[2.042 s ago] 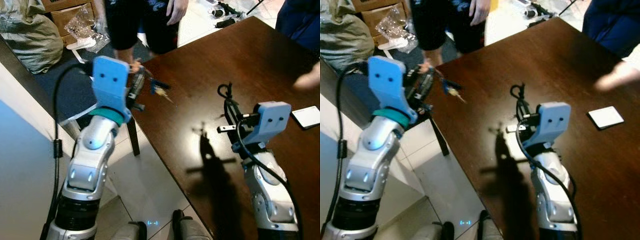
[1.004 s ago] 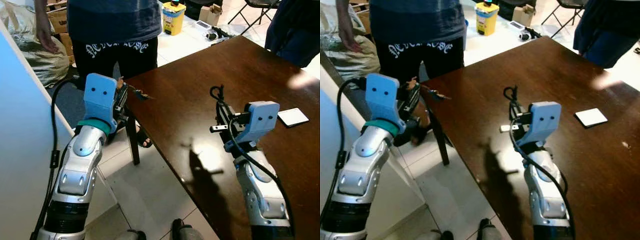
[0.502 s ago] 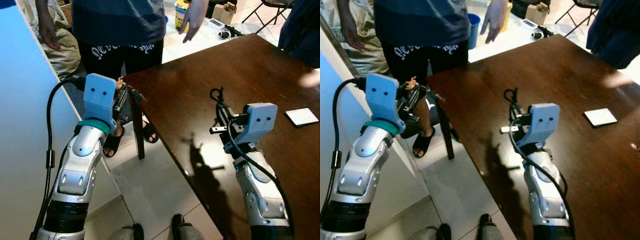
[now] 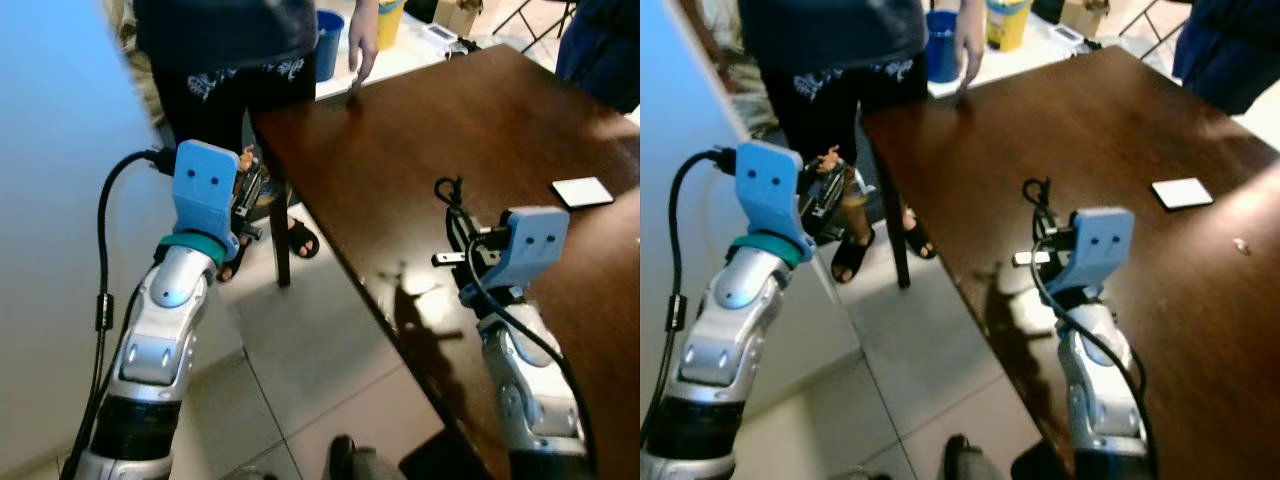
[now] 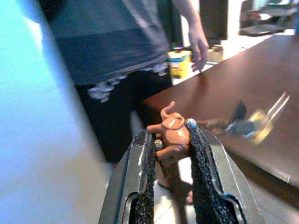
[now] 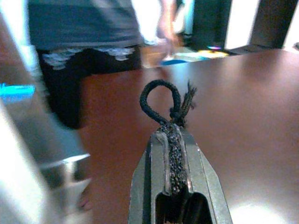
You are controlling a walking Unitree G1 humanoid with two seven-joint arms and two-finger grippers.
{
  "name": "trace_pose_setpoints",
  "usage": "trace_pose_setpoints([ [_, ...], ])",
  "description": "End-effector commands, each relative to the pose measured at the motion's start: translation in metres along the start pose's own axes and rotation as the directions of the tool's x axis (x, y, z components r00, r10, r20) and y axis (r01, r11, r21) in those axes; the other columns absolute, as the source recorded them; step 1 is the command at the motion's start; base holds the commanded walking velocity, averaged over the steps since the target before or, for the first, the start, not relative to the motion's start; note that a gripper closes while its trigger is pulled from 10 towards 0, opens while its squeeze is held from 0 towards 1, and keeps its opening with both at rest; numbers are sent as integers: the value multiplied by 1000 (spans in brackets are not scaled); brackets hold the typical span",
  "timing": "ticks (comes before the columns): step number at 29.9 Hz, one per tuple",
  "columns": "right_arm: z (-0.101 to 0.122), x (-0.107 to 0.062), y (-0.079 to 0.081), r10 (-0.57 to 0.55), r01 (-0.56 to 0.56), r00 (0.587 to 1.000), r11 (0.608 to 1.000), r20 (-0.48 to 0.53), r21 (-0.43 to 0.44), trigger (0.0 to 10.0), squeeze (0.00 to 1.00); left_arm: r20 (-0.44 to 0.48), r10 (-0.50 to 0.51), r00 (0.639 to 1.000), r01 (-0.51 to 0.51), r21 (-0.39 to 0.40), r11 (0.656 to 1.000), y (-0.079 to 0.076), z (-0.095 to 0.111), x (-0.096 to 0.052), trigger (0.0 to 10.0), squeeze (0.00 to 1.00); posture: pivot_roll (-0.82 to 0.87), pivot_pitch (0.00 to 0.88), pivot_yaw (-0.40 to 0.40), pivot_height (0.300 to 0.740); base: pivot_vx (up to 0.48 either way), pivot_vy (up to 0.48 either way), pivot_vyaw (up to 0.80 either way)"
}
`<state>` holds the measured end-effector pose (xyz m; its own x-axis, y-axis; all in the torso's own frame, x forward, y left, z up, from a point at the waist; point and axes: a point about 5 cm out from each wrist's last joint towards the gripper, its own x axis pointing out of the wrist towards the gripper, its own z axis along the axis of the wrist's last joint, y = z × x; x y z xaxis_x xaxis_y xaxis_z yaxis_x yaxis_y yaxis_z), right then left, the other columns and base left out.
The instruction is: Hang keys on a hook
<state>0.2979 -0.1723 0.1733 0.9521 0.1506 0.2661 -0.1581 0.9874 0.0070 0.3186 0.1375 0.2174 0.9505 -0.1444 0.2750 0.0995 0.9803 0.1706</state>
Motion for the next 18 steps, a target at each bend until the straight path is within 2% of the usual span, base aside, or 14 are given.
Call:
trace_pose_setpoints([
  [1,-3,-2,-1,-9,9,1000,1000,-8,0,10000,0,-23,-3,1000,3,-1,1000,-1,-6,-2,10000,0,-23,43,106,740,-476,0,0],
  [18,-4,-1,0,-8,8,1000,1000,-4,-5,10000,0,-29,1,1000,-1,1,1000,0,-7,-2,10000,0,-20,49,111,740,-474,0,0],
])
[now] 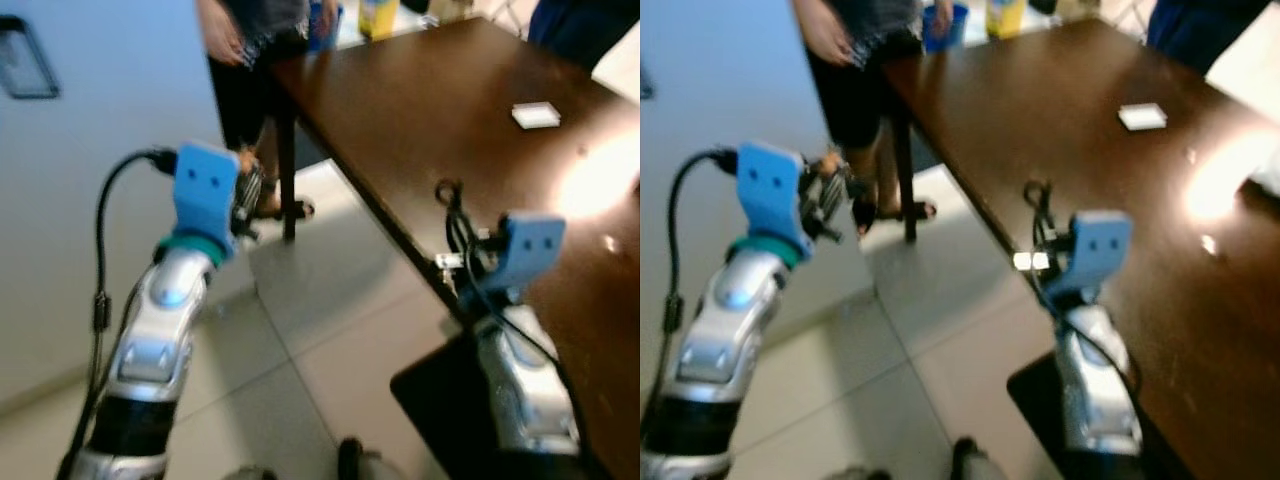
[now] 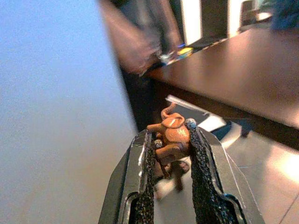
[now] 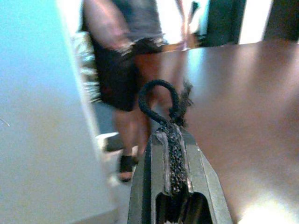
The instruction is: Hang keys on a hook
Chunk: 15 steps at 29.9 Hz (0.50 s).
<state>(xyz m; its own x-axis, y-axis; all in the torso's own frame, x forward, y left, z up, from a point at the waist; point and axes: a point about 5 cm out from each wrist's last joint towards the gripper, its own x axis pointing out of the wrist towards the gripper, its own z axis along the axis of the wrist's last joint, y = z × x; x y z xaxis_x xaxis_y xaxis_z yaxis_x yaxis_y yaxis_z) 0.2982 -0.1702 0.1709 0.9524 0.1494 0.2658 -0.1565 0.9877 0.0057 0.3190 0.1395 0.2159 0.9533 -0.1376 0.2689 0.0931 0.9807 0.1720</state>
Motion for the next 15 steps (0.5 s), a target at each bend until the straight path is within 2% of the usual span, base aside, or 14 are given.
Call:
trace_pose_setpoints([
  [1,-1,-1,-2,-6,6,1000,1000,-4,-3,10000,0,-22,-5,1000,5,-3,1000,-2,-5,-1,10000,0,-20,49,111,740,-458,0,0],
  [5,-1,0,0,8,-8,1000,1000,-2,-19,10000,0,-23,-3,1000,3,-1,1000,-2,-5,-1,10000,0,-20,49,111,740,-373,0,0],
  [15,0,2,2,36,-36,999,999,4,-41,10000,0,-33,2,999,-2,11,1000,-1,-7,-1,10000,0,-11,51,111,740,0,0,758],
])
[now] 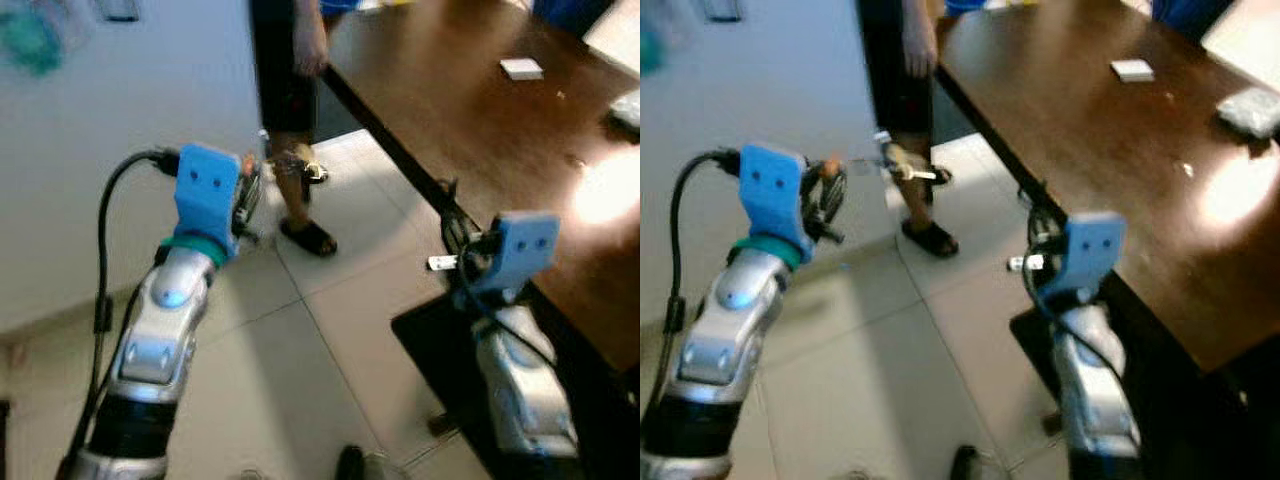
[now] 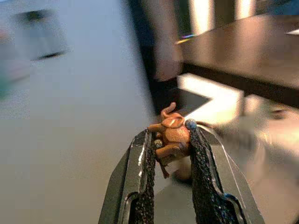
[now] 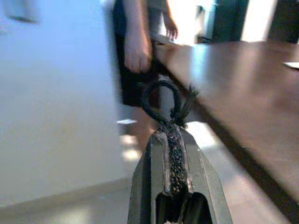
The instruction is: Hang keys on a hook
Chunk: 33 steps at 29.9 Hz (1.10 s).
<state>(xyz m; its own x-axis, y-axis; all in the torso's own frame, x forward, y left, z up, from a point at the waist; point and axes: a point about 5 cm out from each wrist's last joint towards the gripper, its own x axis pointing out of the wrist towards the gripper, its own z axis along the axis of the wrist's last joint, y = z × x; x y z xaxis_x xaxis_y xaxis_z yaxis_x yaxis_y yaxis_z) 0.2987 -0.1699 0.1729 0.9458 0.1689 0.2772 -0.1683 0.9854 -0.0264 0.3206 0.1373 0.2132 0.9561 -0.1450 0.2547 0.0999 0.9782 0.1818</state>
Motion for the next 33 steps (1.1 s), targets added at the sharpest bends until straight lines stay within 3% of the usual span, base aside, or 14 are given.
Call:
trace_pose_setpoints([
  [1,-2,1,3,22,-22,1000,1000,-7,-14,10000,0,-22,11,1000,-11,-4,1000,1,-5,-2,10000,0,-11,47,112,740,0,0,800],
  [18,-4,3,11,51,-51,999,999,-3,2,10000,0,-25,5,1000,-5,12,1000,1,-4,-3,10000,0,1,45,113,740,0,0,797],
  [24,-5,4,10,36,-35,999,999,-6,30,10000,0,-18,7,1000,-7,11,1000,2,-3,-2,10000,0,3,47,114,740,134,0,0],
  [33,-8,4,13,33,-32,999,999,-7,34,10000,0,-10,0,1000,0,16,1000,1,-1,-2,10000,0,8,46,119,740,447,0,0],
])
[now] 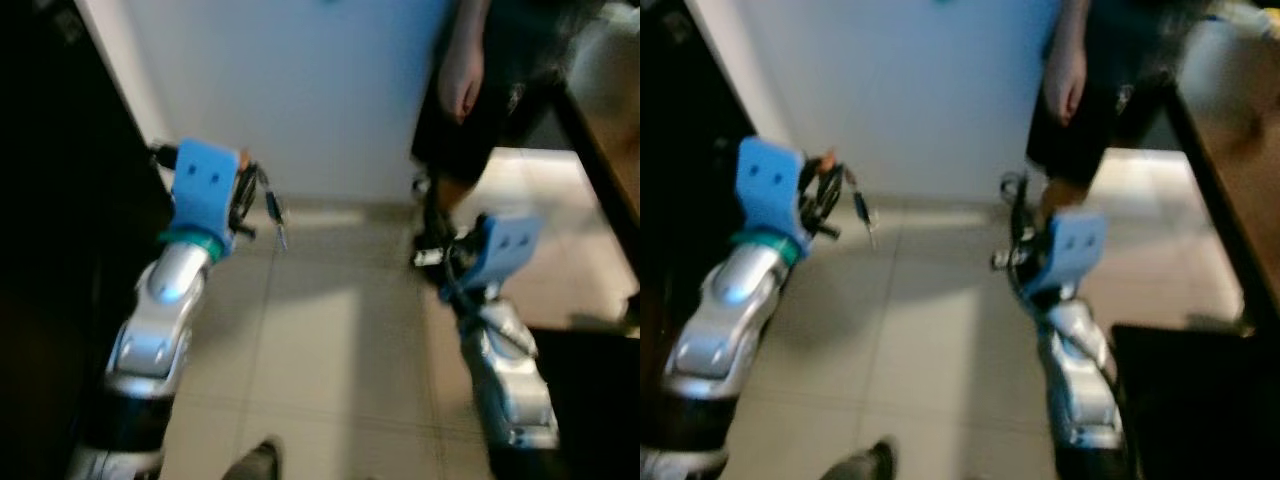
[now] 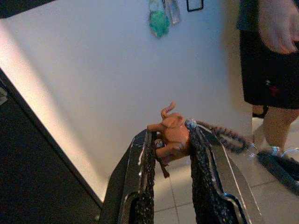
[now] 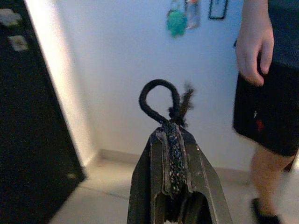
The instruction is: Hang keys on a hook
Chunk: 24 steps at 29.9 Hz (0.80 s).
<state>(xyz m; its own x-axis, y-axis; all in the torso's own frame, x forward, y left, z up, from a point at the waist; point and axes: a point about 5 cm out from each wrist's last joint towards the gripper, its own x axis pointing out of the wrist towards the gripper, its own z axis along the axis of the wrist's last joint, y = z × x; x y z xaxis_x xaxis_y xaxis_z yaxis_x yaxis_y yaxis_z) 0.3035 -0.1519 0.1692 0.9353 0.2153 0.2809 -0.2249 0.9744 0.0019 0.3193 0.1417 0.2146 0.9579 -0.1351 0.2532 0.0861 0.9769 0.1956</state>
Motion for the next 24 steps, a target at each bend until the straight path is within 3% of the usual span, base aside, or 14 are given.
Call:
trace_pose_setpoints([
  [1,-2,-2,-4,-18,18,1000,1000,-10,-8,10000,0,-5,-11,1000,11,0,1000,-4,-1,0,10000,0,7,44,121,740,480,0,0],
  [24,-3,-5,-6,-21,21,1000,1000,-9,-13,10000,0,-7,-9,1000,9,-3,1000,-4,-3,1,10000,0,6,54,120,740,480,0,0],
])
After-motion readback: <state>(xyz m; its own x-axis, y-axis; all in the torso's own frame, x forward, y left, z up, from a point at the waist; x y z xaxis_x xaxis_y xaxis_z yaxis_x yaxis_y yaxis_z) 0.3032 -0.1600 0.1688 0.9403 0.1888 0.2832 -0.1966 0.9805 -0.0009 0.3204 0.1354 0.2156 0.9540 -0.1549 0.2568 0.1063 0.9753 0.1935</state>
